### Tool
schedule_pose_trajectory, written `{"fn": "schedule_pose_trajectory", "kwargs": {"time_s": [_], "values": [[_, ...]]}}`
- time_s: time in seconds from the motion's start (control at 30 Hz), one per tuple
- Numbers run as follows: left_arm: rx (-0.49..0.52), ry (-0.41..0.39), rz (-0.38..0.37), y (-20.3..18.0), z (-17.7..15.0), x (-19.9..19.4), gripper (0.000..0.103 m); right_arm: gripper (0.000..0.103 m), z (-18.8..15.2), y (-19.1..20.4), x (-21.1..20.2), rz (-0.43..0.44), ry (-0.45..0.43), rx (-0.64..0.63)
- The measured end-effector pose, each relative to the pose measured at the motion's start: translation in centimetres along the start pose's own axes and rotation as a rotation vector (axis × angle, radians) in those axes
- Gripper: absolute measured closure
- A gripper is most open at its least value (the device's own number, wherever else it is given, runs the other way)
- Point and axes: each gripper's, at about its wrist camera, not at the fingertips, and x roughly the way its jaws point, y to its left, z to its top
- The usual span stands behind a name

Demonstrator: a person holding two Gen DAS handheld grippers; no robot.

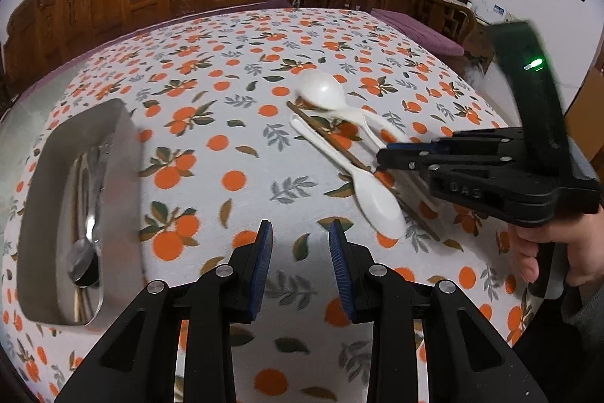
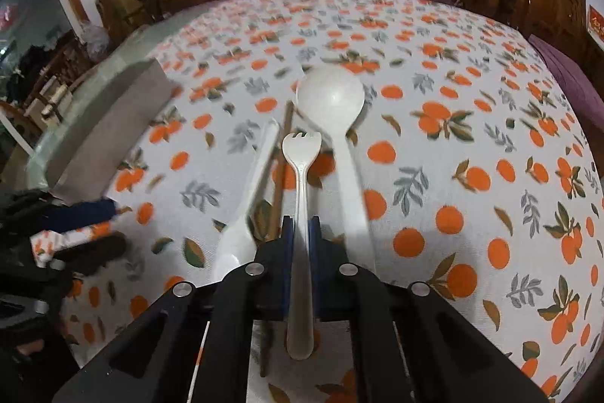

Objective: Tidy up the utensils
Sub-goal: 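Grasp the white plastic fork with the right gripper while the left grasps the white plastic spoon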

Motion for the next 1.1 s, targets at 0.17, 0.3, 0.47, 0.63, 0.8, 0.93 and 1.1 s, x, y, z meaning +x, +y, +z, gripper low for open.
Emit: {"fn": "schedule_pose_trajectory", "kwargs": {"time_s": [0.17, 0.3, 0.47, 0.63, 0.8, 0.93, 1.1], "values": [[0.006, 0.004, -0.009, -1.1, 1.0, 1.1, 0.055, 0.094, 1.1, -1.7, -2.5, 0.024, -0.106, 0.070], [0.017, 0.012, -0.017, -2.3, 1.7, 2.3, 0.053, 0.093, 1.3, -3.0, -3.2, -0.006, -0.124, 0.086], [0.038, 0.040, -0.028, -3.9, 2.1, 4.1, 0.053, 0.093, 1.3, -3.9, -3.1, -0.029, -0.121, 0.095], [0.046, 0.056, -0.040, -4.8, 2.1, 5.4, 0.053, 0.093, 1.3, -4.0, -3.1, -0.027, -0.124, 0.093], [0.054, 0.059, -0.055, -5.3, 2.1, 5.6, 0.069, 0.093, 1.3, -3.8, -3.1, -0.023, -0.123, 0.091], [0.044, 0.053, -0.073, -5.4, 2.0, 5.1, 0.077, 0.093, 1.3, -3.6, -3.0, -0.024, -0.118, 0.092], [0.059, 0.047, -0.065, -5.5, 1.9, 3.7, 0.096, 0.093, 1.1, -2.5, -2.6, -0.029, -0.105, 0.068]]}}
